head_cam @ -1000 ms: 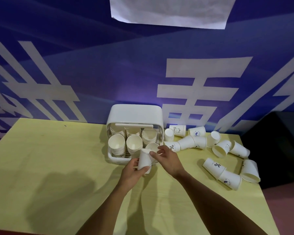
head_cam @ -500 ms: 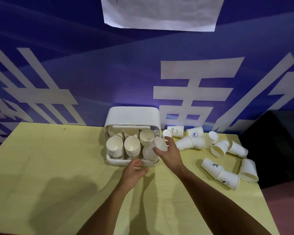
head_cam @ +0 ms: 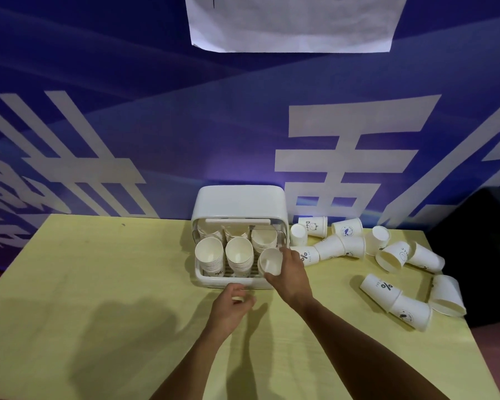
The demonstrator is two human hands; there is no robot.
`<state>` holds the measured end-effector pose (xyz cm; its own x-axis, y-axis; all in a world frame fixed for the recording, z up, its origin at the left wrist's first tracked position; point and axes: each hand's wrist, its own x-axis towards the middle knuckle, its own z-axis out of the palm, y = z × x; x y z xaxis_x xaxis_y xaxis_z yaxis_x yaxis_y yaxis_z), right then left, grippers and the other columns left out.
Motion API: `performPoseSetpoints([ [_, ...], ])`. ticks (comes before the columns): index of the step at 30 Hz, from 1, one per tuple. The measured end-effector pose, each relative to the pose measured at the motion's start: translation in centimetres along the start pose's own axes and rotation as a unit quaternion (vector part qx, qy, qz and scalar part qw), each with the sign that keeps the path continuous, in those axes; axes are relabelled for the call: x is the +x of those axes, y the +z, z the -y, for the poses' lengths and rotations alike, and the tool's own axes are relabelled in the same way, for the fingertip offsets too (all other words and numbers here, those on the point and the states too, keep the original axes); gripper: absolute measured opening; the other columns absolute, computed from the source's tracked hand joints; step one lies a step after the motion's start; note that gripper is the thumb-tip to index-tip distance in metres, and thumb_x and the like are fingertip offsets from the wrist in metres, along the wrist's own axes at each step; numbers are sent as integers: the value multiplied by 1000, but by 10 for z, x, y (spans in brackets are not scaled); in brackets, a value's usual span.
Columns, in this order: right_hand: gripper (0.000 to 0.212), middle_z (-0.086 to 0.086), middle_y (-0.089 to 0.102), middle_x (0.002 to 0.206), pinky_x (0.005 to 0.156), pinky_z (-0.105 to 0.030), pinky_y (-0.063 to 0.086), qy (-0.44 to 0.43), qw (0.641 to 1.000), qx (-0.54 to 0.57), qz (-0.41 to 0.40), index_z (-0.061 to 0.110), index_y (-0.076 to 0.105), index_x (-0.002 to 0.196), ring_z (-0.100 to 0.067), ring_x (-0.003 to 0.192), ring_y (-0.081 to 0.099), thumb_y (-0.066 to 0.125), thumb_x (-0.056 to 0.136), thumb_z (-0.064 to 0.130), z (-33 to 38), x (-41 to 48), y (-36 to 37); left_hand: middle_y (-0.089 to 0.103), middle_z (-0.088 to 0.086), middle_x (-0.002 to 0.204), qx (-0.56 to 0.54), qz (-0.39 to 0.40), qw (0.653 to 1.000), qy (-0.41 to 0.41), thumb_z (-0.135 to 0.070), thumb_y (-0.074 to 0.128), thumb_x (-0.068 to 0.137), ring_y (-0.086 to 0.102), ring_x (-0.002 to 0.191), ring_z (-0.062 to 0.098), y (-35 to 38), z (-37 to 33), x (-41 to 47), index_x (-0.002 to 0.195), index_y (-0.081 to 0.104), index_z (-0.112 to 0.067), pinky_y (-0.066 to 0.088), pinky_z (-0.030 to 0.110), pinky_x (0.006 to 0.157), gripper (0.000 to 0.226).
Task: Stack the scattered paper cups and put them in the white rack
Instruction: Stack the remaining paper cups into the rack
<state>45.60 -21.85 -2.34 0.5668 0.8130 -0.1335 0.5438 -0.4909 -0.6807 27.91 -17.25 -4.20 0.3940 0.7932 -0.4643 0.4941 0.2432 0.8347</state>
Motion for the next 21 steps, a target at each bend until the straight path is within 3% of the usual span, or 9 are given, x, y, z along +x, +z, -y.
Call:
performPoseSetpoints([
  [9,61,-5,52,125,87,-35,50,11,1000,-26,4,15,48,133,-24,110,55,76,80,26,3,14,16,67,-4,108,12,-1,1000,-9,-29,81,80,66,94,12,-10,14,13,113,62,-23,49,19,79,38],
  [21,64,-6,49,138,97,-37,50,9,998,-65,12,16,48,140,-25,124,49,74,83,30,2,28,25,66,-7,105,20,4,1000,-23,-31,82,79,65,91,10,-12,26,20,113,63,-24,46,15,73,39],
])
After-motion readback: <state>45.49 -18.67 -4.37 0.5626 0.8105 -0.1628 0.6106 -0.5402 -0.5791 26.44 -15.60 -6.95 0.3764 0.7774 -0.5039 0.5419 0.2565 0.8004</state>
